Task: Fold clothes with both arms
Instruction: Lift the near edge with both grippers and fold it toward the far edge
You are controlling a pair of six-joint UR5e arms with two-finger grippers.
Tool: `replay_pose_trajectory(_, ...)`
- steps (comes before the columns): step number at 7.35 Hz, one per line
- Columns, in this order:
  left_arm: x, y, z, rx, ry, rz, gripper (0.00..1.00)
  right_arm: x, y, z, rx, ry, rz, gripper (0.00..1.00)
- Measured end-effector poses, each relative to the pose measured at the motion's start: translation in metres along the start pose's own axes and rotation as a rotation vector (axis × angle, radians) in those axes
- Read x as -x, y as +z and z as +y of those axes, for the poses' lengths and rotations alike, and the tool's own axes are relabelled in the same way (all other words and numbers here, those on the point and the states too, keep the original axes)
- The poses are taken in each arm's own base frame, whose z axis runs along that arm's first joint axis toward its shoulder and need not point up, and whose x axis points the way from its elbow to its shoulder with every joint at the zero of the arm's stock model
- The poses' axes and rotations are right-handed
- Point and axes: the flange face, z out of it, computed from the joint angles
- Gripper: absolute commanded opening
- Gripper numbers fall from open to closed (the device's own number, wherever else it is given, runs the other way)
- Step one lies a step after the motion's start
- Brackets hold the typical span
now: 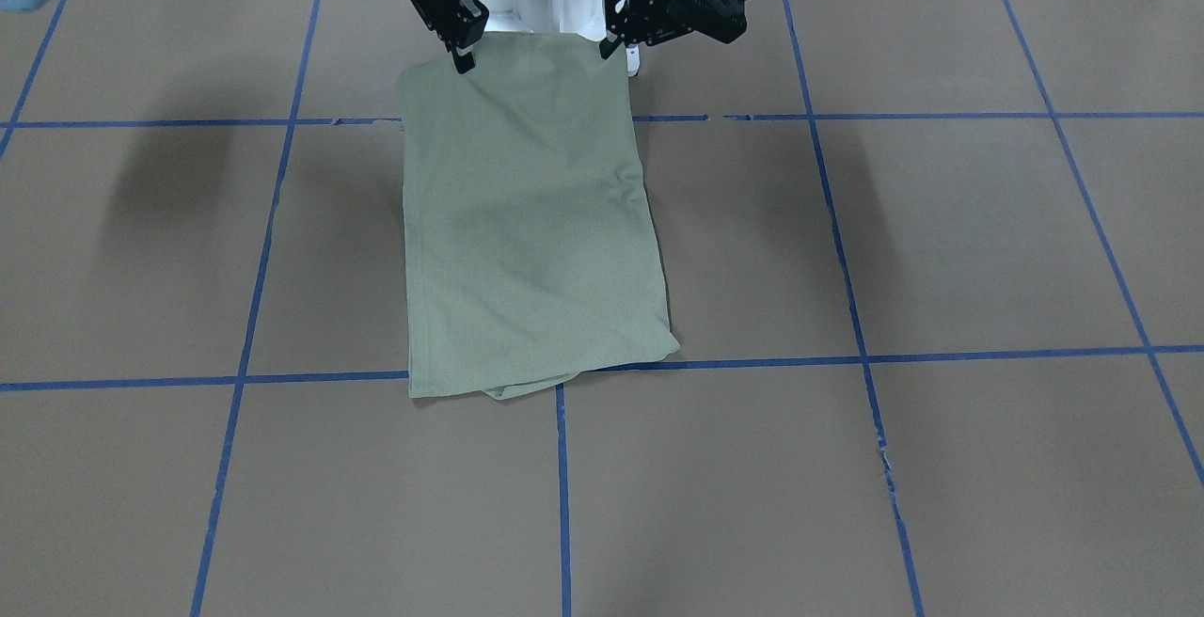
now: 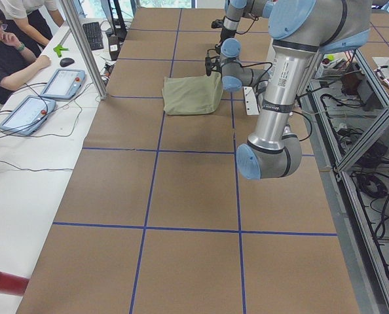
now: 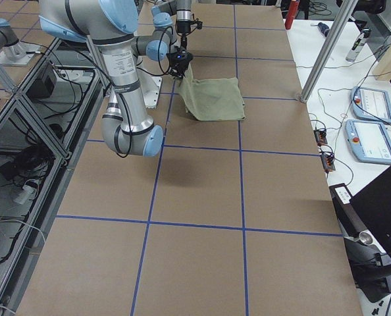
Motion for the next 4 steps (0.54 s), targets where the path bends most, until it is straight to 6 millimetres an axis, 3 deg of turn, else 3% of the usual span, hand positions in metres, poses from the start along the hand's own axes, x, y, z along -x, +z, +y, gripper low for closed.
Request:
replay_pose_trajectory(3,0.015,0.055,-0.086,-0.091,0.046,-0.116,0.0,0.047,0.087,-0.05,-0.077,-0.039,-0.051,0.0)
replay_pose_trajectory(4,0.018,0.066,-0.116,-0.118,0.057,-0.149,0.0,0.057,0.106,-0.071,-0.102,-0.048,-0.059,0.0)
